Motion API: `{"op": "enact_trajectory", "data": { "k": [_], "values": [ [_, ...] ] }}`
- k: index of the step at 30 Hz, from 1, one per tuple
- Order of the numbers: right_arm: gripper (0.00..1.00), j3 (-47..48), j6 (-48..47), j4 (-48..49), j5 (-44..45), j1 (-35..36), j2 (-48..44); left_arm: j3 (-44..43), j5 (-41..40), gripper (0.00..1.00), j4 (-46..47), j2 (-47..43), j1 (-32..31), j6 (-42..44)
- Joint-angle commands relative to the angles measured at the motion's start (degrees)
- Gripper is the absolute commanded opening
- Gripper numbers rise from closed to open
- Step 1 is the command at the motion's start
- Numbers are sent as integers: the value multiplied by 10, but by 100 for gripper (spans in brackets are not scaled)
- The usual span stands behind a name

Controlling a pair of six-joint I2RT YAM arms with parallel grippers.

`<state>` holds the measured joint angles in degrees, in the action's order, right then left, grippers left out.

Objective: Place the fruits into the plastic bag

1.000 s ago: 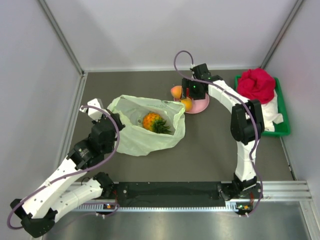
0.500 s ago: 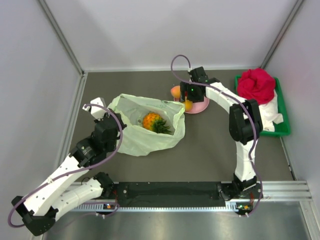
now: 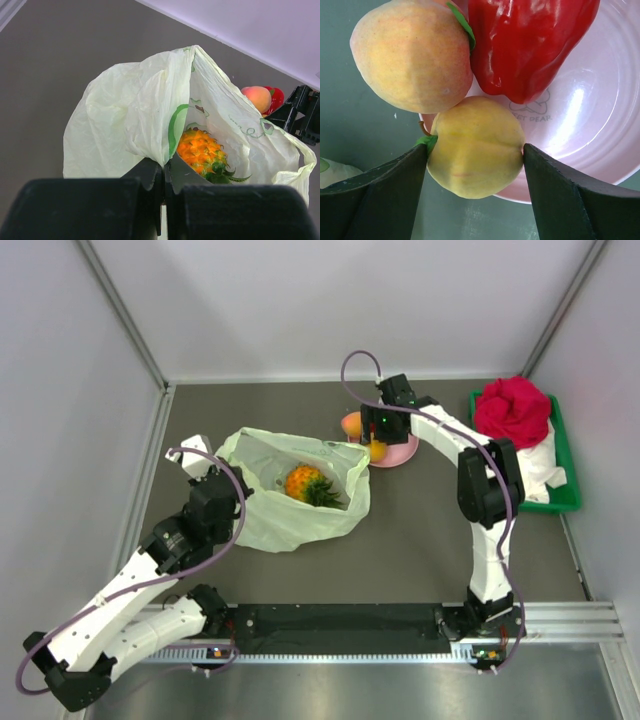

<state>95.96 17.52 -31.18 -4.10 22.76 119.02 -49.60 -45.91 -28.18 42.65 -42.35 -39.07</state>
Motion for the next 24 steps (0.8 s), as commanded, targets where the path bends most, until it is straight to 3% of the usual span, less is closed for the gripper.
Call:
{"op": "enact_trajectory", "data": {
  "k": [1,4,5,7,16,24],
  "values": [
    [76,-12,-13,2,13,5,19,-17,-1,0,13,-6,2,3],
    [72,-13,-17,1,8,5,17,-18,-1,0,12,-5,2,3],
    [62,-15,-16,3,8,6,16,-18,-1,0,13,-5,2,3],
    [54,-26,-13,13,8,6,-3,-19,-1,0,14,-3,2,3],
    [42,-42,-16,0,13,-5,-78,-12,3,0,23,1,2,0],
    [41,-101,-23,10,-1,-19,-146,-8,5,0,28,-1,2,1]
  ]
}}
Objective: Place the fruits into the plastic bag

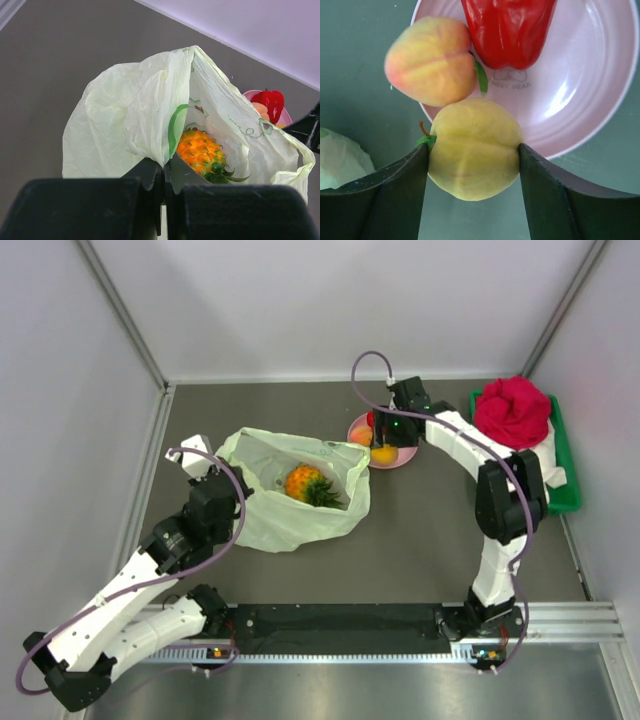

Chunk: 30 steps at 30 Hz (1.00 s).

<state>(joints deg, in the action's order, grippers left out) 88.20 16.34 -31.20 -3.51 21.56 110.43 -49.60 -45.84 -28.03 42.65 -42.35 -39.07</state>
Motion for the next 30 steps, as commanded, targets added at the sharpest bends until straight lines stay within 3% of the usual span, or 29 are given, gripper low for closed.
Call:
{"op": "enact_trajectory", "data": {
  "k": [1,16,30],
  "values": [
    [41,-29,-11,12,-9,-9,-73,-7,4,0,27,-1,2,1],
    [40,-74,-7,-4,-34,-29,-173,3,6,0,30,-14,2,-2],
    [39,28,1,-26,-128,-37,-229,6,14,0,30,-26,2,-13]
  ]
}}
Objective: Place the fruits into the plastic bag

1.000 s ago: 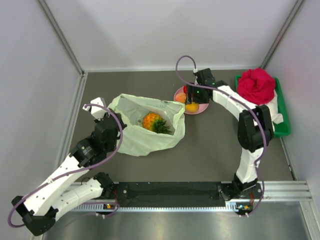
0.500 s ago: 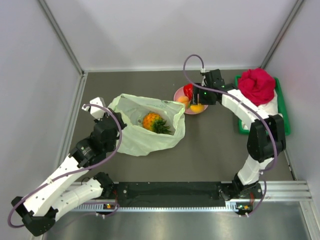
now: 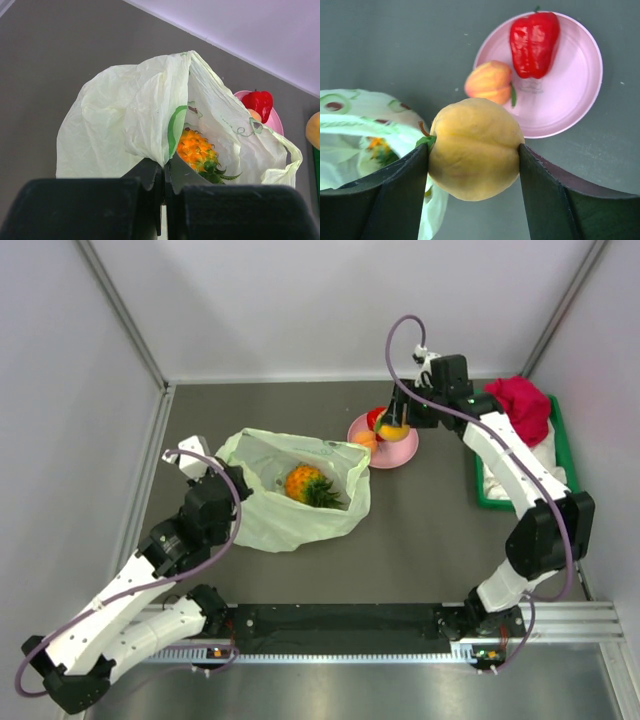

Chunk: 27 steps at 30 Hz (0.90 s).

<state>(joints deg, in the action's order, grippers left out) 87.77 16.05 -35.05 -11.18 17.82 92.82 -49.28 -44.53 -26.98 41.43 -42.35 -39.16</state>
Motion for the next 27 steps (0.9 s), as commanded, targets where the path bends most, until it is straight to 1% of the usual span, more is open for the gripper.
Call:
{"op": "enact_trajectory", "data": {
  "k": [1,7,10,12,14,15,17,18,22,27],
  "values": [
    [39,30,7,14,-59,2,-68,5,1,0,20,-16,2,-13],
    [39,36,15,29,-87,28,-110,5,9,0,16,-20,2,-20],
    [39,37,13,38,-88,78,-110,8,13,0,14,-21,2,-28],
    [39,42,14,40,-82,126,-93,10,17,0,16,-23,2,-35],
    [39,52,23,45,-82,156,-78,8,21,0,16,-25,2,-36],
    [39,56,26,46,-79,187,-63,6,23,0,11,-25,2,-35],
    [38,70,28,53,-73,211,-48,-1,23,0,3,-28,2,-36],
    [38,74,28,54,-73,234,-33,-3,23,0,-1,-31,2,-36],
    [35,88,53,46,-60,273,8,4,21,0,-11,-54,2,-39],
    [37,89,57,39,-31,309,28,6,14,0,-26,-70,2,-45]
  ]
}}
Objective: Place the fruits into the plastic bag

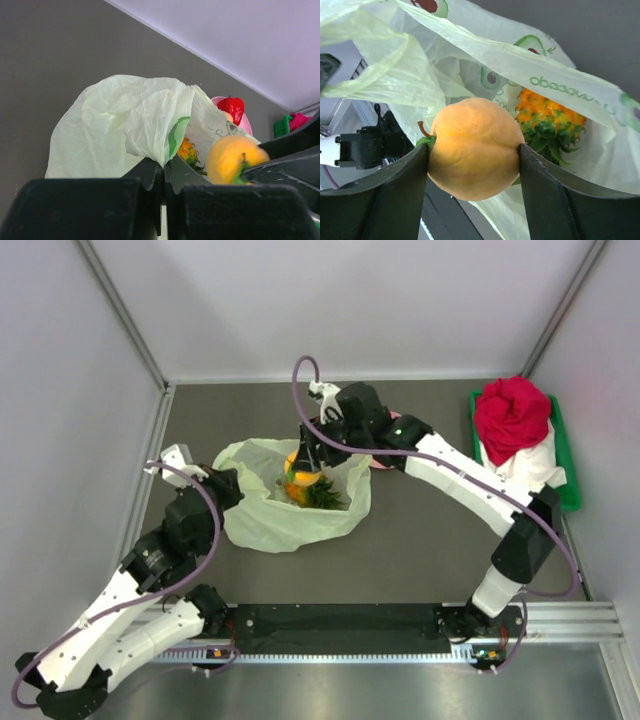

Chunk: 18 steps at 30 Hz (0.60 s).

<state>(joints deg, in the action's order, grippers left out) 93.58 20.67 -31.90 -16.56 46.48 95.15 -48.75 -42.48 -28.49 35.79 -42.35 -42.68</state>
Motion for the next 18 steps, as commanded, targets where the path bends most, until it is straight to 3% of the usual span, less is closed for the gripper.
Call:
{"op": "enact_trajectory", "data": {
  "k": [1,11,18],
  "values": [
    [37,35,12,7,23,21,7,2,-8,0,-11,-17,2,-11],
    [36,133,-12,-40,39,19,126,1,-2,0,-10,-18,2,0],
    [37,122,-34,-23,60,31,169,0,-1,0,-19,-23,2,-7]
  ]
}}
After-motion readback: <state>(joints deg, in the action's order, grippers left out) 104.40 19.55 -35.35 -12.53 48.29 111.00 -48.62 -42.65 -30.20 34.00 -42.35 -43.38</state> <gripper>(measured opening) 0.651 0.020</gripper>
